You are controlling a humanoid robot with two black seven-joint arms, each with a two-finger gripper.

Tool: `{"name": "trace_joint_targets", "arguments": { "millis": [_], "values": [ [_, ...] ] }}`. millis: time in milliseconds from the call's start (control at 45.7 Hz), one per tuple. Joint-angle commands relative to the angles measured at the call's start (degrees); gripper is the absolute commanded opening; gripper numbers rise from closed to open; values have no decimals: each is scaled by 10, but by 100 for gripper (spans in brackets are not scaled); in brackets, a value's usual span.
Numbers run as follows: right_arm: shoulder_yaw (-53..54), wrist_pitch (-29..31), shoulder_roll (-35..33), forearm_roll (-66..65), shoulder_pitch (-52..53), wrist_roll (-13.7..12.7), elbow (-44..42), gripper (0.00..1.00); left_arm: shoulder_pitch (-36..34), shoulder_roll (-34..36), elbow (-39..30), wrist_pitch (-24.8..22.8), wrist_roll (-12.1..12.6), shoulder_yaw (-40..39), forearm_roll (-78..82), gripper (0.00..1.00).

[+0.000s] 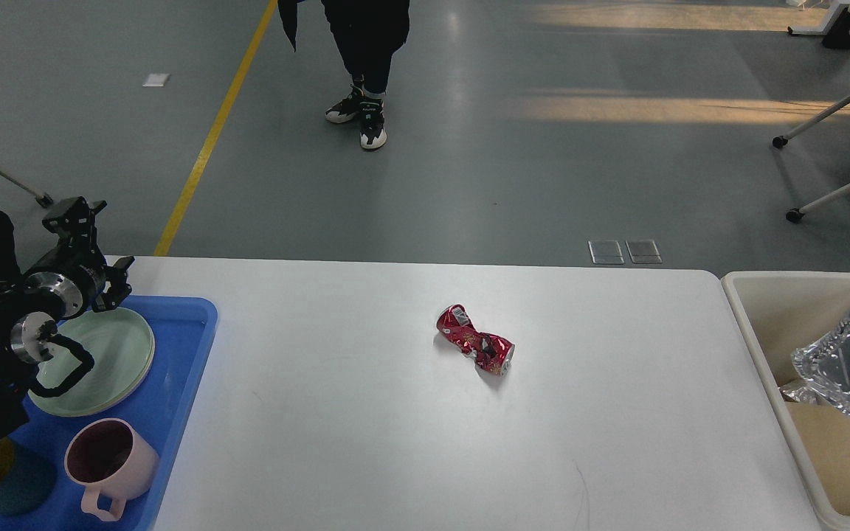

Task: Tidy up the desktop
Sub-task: 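Release the foil tray into the white bin with the right gripper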

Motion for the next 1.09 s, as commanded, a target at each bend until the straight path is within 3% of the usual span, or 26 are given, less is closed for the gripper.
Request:
{"name": "trace_joint_targets", "arguments": {
  "millis": [0, 328, 722, 744, 766, 810, 941, 1073],
  "values": [
    [9, 0, 1, 0, -3, 0, -6, 0, 0, 0, 0, 0, 0, 0, 0, 96],
    [16, 0, -1, 54, -40, 0, -75, 0, 0, 0, 0, 0, 0, 0, 0, 96],
    [17, 0, -2, 54, -54, 0, -77, 0, 0, 0, 0, 0, 0, 0, 0, 96],
    [17, 0, -1, 54, -54, 1, -76, 6, 0, 0, 0, 0, 0, 0, 0, 96],
    [18, 0, 0, 54, -54, 1, -77, 21, 0, 0, 0, 1, 0, 0, 0, 96],
    [17, 0, 2, 54, -55, 0, -76, 42, 0, 0, 0, 0, 0, 0, 0, 96],
    [17, -36, 4, 54, -70, 1, -67, 100, 0, 0, 0, 0, 0, 0, 0, 96],
    [16, -48, 11, 54, -75, 1, -67, 100, 0, 0, 0, 0, 0, 0, 0, 96]
  ]
}}
